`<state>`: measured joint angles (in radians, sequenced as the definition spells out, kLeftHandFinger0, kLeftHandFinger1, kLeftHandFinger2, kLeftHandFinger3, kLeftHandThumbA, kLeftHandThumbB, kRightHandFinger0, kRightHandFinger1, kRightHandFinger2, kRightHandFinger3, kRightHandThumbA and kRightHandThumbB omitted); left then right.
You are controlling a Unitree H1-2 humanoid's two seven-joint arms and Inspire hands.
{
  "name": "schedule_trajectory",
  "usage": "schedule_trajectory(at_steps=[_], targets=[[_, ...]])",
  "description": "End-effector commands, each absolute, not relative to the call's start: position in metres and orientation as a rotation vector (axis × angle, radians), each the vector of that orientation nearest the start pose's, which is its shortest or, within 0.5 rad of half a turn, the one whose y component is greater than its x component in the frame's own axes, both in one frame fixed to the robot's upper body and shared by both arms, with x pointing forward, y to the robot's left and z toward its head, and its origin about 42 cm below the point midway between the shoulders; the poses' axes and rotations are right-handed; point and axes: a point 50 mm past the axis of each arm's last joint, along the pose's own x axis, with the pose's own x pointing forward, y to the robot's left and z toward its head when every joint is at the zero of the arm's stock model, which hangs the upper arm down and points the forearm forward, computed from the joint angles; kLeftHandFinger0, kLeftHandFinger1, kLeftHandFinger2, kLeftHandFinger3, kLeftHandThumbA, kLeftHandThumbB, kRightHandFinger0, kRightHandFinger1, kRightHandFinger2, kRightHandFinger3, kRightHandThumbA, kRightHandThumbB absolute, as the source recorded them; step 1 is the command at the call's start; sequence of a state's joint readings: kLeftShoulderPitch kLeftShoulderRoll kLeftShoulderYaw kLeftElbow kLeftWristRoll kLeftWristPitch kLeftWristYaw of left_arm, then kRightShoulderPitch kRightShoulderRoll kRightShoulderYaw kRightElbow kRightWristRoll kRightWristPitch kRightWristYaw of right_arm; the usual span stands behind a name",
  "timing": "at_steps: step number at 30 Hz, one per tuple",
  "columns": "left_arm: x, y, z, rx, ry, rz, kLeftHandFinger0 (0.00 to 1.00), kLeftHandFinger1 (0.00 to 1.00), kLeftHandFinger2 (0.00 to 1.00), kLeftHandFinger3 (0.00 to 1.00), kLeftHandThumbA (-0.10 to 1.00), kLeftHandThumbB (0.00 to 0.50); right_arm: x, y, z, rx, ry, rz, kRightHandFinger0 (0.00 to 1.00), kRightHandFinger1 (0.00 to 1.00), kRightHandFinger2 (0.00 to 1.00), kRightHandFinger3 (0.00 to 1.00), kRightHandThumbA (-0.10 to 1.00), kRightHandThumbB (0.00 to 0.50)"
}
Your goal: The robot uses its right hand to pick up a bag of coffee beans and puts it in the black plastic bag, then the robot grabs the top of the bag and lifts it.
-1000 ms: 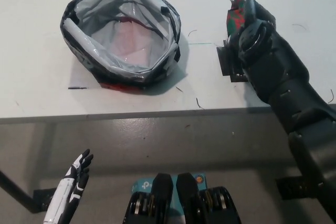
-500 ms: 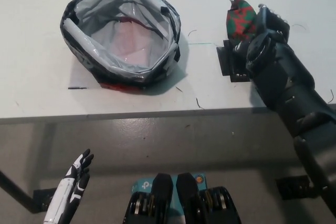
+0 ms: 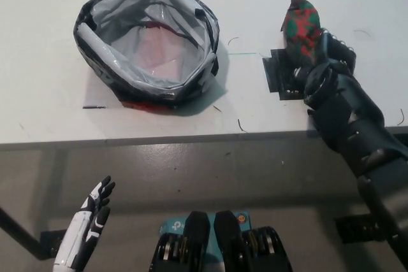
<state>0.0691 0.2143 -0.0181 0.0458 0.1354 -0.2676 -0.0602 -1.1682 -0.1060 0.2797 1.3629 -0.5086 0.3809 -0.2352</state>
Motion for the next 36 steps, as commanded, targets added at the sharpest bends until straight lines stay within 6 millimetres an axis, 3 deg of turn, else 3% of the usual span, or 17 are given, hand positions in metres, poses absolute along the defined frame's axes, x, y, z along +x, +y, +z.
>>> schedule_trajectory(at_steps=[1, 2, 4, 5, 6, 9, 10, 12, 14, 17, 18, 19, 25, 31, 34, 35, 36], targets=[[0.260, 0.278, 0.097, 0.373, -0.191, -0.124, 1.00, 1.00, 1.00, 1.00, 1.00, 0.262, 0.557, -0.179, 0.198, -1.141, 0.395, -0.069, 0.60, 0.79, 0.94, 1.00, 0.25, 0.325], [0.261, 0.279, 0.098, 0.374, -0.193, -0.124, 1.00, 1.00, 1.00, 1.00, 1.00, 0.253, 0.556, -0.178, 0.196, -1.099, 0.348, -0.110, 0.38, 0.51, 0.67, 1.00, 0.05, 0.287], [0.264, 0.279, 0.101, 0.380, -0.199, -0.124, 1.00, 1.00, 1.00, 1.00, 1.00, 0.259, 0.556, -0.179, 0.199, -0.994, 0.288, -0.162, 0.21, 0.32, 0.48, 0.91, -0.02, 0.238], [0.265, 0.279, 0.102, 0.381, -0.200, -0.123, 1.00, 1.00, 1.00, 1.00, 1.00, 0.269, 0.556, -0.180, 0.200, -0.965, 0.277, -0.172, 0.13, 0.24, 0.42, 0.83, 0.03, 0.205], [0.266, 0.279, 0.103, 0.384, -0.205, -0.126, 1.00, 1.00, 1.00, 1.00, 1.00, 0.264, 0.557, -0.182, 0.201, -0.843, 0.257, -0.177, 0.02, 0.12, 0.29, 0.65, -0.07, 0.188], [0.268, 0.280, 0.104, 0.388, -0.208, -0.134, 1.00, 1.00, 1.00, 1.00, 1.00, 0.250, 0.561, -0.188, 0.207, -0.545, 0.279, -0.180, 0.01, 0.16, 0.33, 0.33, -0.10, 0.178], [0.268, 0.279, 0.104, 0.389, -0.208, -0.134, 1.00, 1.00, 1.00, 1.00, 1.00, 0.255, 0.563, -0.189, 0.210, -0.458, 0.285, -0.172, 0.00, 0.04, 0.20, 0.26, -0.10, 0.172], [0.268, 0.279, 0.105, 0.398, -0.207, -0.135, 1.00, 1.00, 1.00, 1.00, 1.00, 0.249, 0.566, -0.194, 0.214, -0.244, 0.276, -0.144, 0.00, 0.04, 0.26, 0.36, -0.10, 0.166], [0.267, 0.278, 0.104, 0.396, -0.205, -0.140, 1.00, 1.00, 1.00, 1.00, 1.00, 0.237, 0.567, -0.198, 0.217, 0.014, 0.265, -0.119, 0.00, 0.17, 0.53, 0.39, -0.10, 0.181], [0.268, 0.279, 0.104, 0.396, -0.203, -0.143, 1.00, 1.00, 1.00, 1.00, 1.00, 0.237, 0.569, -0.198, 0.221, 0.205, 0.259, -0.099, 0.00, 0.20, 0.61, 0.33, -0.10, 0.206], [0.268, 0.278, 0.104, 0.400, -0.205, -0.142, 1.00, 1.00, 1.00, 1.00, 1.00, 0.232, 0.571, -0.198, 0.226, 0.283, 0.269, -0.105, 0.00, 0.21, 0.65, 0.52, -0.10, 0.222], [0.268, 0.278, 0.104, 0.402, -0.205, -0.141, 1.00, 1.00, 1.00, 1.00, 1.00, 0.233, 0.573, -0.197, 0.231, 0.362, 0.269, -0.114, 0.00, 0.21, 0.65, 0.64, -0.10, 0.214], [0.269, 0.278, 0.104, 0.402, -0.201, -0.145, 1.00, 1.00, 1.00, 1.00, 1.00, 0.229, 0.578, -0.193, 0.250, 0.669, 0.225, -0.028, 0.00, 0.10, 0.57, 0.67, -0.10, 0.156], [0.270, 0.279, 0.105, 0.421, -0.203, -0.149, 1.00, 1.00, 1.00, 1.00, 1.00, 0.221, 0.586, -0.193, 0.278, 0.878, 0.189, 0.097, 0.00, 0.07, 0.60, 0.29, -0.10, 0.142], [0.270, 0.279, 0.105, 0.413, -0.205, -0.152, 1.00, 1.00, 1.00, 1.00, 1.00, 0.216, 0.588, -0.191, 0.293, 0.935, 0.159, 0.157, 0.00, 0.11, 0.68, 0.46, -0.10, 0.128], [0.270, 0.279, 0.105, 0.409, -0.204, -0.152, 1.00, 1.00, 1.00, 1.00, 1.00, 0.216, 0.589, -0.191, 0.299, 0.938, 0.151, 0.168, 0.00, 0.11, 0.67, 0.36, -0.10, 0.147], [0.270, 0.279, 0.105, 0.407, -0.202, -0.152, 1.00, 1.00, 1.00, 1.00, 1.00, 0.215, 0.590, -0.190, 0.303, 0.937, 0.145, 0.175, 0.00, 0.10, 0.65, 0.39, -0.10, 0.145]])
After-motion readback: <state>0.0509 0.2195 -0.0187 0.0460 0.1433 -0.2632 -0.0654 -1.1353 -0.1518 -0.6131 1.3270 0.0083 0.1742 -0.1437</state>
